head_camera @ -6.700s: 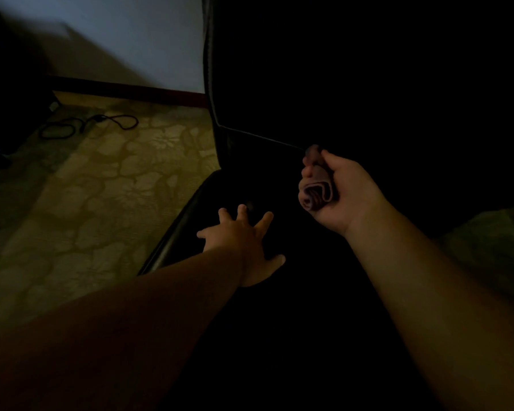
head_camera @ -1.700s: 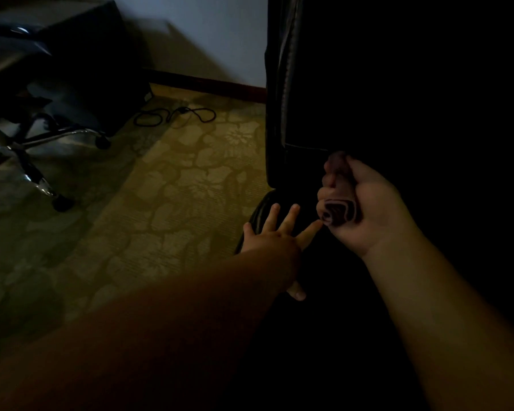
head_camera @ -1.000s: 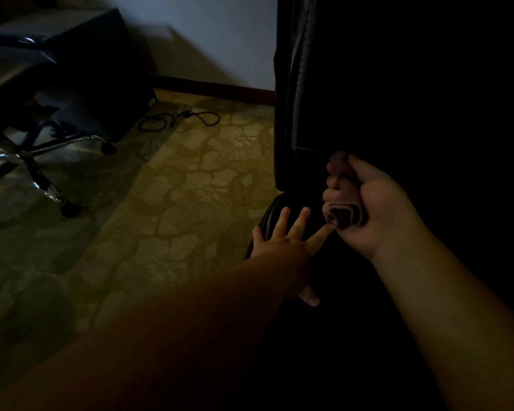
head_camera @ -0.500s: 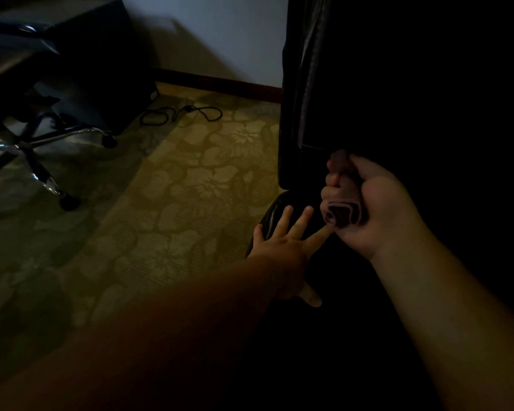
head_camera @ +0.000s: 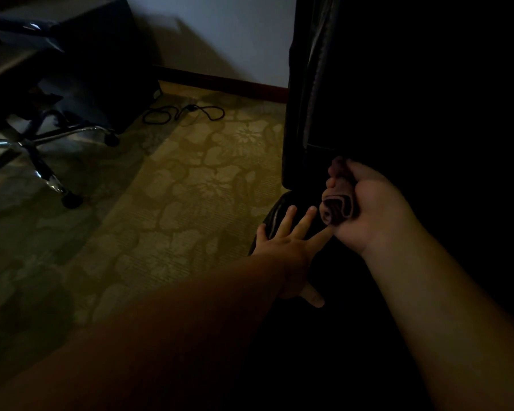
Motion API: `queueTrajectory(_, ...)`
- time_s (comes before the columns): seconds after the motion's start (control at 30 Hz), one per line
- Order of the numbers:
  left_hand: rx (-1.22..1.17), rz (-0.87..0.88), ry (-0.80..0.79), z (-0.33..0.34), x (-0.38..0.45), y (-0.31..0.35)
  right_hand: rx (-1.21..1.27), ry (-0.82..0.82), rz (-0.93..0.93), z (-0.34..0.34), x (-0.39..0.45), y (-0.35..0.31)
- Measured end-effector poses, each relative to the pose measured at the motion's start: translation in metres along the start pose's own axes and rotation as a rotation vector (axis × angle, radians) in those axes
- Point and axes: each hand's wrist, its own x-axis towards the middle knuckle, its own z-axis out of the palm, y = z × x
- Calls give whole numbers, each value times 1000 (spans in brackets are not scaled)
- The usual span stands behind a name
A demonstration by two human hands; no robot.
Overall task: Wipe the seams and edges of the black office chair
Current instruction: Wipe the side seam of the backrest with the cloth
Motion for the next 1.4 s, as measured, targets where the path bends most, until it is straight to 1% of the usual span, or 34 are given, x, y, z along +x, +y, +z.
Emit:
queueTrajectory(0.03, 6, 0, 0, 0, 0, 0, 5, -16, 2, 0, 1, 0)
queueTrajectory(0.13, 18, -2, 6, -1, 0, 1, 79, -196, 25, 0, -3, 0)
queueTrajectory(0.17, 21, -3, 8, -2, 0, 0, 79, -198, 24, 0, -3, 0)
queueTrajectory(0.27, 17, 1, -2, -2, 0, 1, 46, -48, 28, 4, 1, 3)
queueTrajectory(0.3, 16, 5, -1, -1, 0, 1, 44, -44, 30, 5, 2, 4)
queueTrajectory(0.4, 7, 7, 4, 0, 0, 2, 109, -188, 24, 5, -1, 5)
queueTrajectory(0.43, 8, 5, 7, 0, 1, 0, 124, -194, 18, 5, -1, 6)
queueTrajectory(0.53, 2, 4, 6, 0, 2, -1, 106, -60, 34, 7, 3, 7)
queueTrajectory(0.57, -4, 6, 3, 1, 2, -1, 100, -47, 44, 7, 3, 7)
queueTrajectory(0.6, -6, 10, 3, 1, 2, -1, 105, -70, 44, 7, 2, 7)
queueTrajectory(0.67, -7, 18, 11, 1, 2, -1, 130, -173, 32, 5, 0, 8)
queueTrajectory(0.7, -11, 19, 15, 1, 2, -2, 133, -191, 26, 5, -1, 8)
queueTrajectory(0.83, -11, 16, 11, 0, 1, -2, 116, -54, 58, 9, 4, 7)
queueTrajectory(0.87, -7, 16, 9, 1, 1, -1, 126, -72, 65, 9, 4, 6)
queueTrajectory(0.93, -7, 20, 14, 2, 2, -1, 162, -175, 88, 8, 2, 6)
queueTrajectory(0.97, -13, 21, 15, 2, 2, -2, 177, -200, 103, 7, 2, 8)
queueTrajectory(1.07, -20, 22, 16, 2, 3, -3, 265, -126, 125, 8, 5, 9)
queueTrajectory(1.1, -20, 21, 11, 2, 2, -3, 283, -125, 117, 8, 5, 9)
queueTrajectory(1.23, -23, 21, 16, 2, 2, -3, 286, -318, 135, 12, -1, 11)
queueTrajectory(1.27, -25, 23, 18, 2, 2, -3, 287, -310, 133, 14, -1, 11)
queueTrajectory(1.37, -7, 26, 27, 3, 2, -3, 290, -181, 114, 21, 3, 10)
queueTrajectory(1.4, -2, 26, 28, 4, 2, -3, 278, -180, 120, 22, 3, 9)
